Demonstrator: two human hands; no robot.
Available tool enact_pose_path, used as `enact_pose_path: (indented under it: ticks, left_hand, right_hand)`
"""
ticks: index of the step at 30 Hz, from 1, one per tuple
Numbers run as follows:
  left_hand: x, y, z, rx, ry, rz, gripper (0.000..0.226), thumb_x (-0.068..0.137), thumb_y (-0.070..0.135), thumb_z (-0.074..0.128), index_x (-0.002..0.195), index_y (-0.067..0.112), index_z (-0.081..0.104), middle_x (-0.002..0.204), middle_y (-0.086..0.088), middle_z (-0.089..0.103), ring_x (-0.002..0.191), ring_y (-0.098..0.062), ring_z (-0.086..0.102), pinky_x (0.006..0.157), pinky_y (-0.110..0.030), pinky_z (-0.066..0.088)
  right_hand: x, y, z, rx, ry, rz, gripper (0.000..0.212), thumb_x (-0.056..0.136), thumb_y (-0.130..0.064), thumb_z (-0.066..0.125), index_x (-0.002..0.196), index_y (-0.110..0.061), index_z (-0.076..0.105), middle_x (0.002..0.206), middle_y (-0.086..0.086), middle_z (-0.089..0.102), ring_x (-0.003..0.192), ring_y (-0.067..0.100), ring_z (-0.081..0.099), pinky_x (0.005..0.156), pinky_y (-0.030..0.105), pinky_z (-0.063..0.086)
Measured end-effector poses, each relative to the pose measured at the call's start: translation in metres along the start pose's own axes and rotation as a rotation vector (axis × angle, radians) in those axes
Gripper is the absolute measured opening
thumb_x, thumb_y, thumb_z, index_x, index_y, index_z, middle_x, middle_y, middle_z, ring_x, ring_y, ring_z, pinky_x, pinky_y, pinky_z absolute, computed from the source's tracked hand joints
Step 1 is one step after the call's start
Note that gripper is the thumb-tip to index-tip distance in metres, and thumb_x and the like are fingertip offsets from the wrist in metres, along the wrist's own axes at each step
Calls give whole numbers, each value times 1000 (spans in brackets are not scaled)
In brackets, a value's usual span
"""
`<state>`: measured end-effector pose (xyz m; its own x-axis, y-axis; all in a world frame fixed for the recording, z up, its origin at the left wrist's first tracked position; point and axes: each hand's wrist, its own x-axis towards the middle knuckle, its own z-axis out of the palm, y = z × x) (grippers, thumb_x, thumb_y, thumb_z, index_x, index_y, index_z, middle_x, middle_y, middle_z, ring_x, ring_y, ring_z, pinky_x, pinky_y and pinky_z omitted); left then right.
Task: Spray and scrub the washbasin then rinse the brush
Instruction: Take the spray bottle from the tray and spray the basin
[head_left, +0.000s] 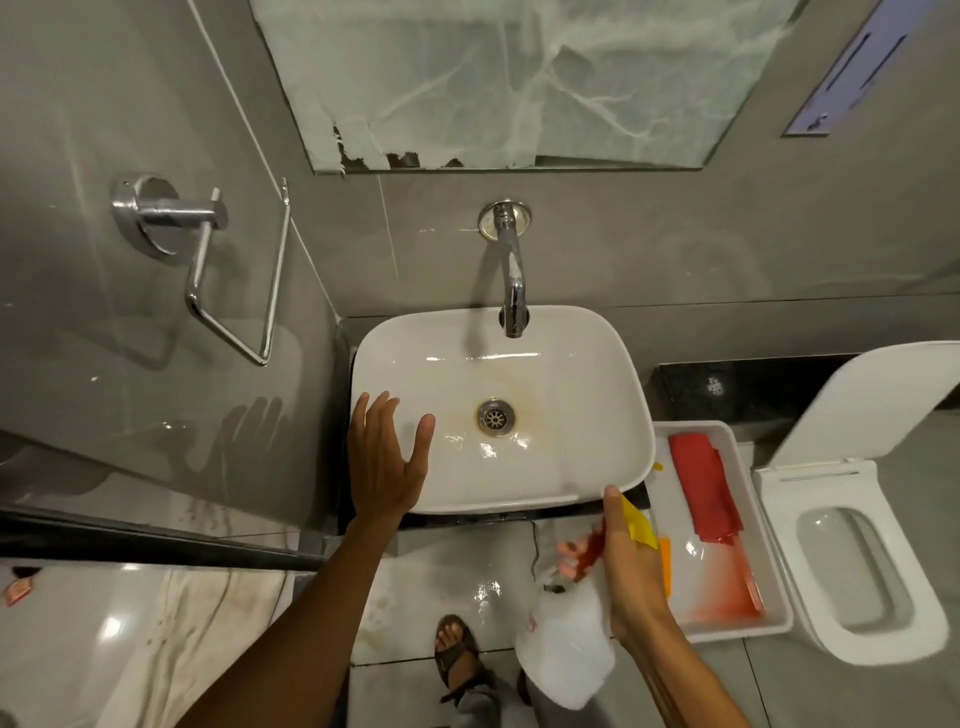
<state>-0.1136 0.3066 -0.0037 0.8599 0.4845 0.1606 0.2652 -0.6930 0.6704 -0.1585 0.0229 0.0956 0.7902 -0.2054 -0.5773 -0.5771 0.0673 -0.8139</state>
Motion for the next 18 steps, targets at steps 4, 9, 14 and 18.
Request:
enact_pose_path:
  ticks: [4, 9, 14, 18]
  left_hand:
    - [-1, 0, -1, -2, -8, -8, 74, 100, 67, 43, 144, 10, 62, 161, -10, 57, 158, -33, 40, 128, -55, 37]
    - [-2, 1, -2, 0, 2, 1, 72, 101, 65, 45, 142, 8, 63, 158, -11, 59, 156, -35, 43, 127, -54, 38]
    - [-3, 2, -3, -9, 21, -16, 70, 103, 62, 42, 141, 8, 64, 157, -13, 60, 156, -36, 45, 126, -55, 40]
    - [-3, 2, -3, -33, 27, -41, 73, 105, 65, 37, 143, 8, 62, 160, -12, 57, 157, -35, 43, 127, -54, 40]
  right_hand:
    - [-8, 17, -13, -44, -17, 44, 58, 100, -61, 57, 83, -6, 65, 71, 11, 79, 63, 23, 77, 48, 19, 57]
    - [-24, 25, -9, -48, -68, 124, 52, 96, -64, 62, 80, -14, 66, 80, 25, 77, 69, 33, 77, 55, 37, 60]
    - [-37, 23, 21, -110, -184, 132, 59, 95, -67, 59, 92, -9, 68, 85, 18, 80, 78, 35, 79, 68, 48, 63]
    - [-42, 15, 48, -173, -272, 133, 52, 98, -65, 56, 92, -15, 68, 75, 14, 78, 80, 31, 81, 65, 47, 67]
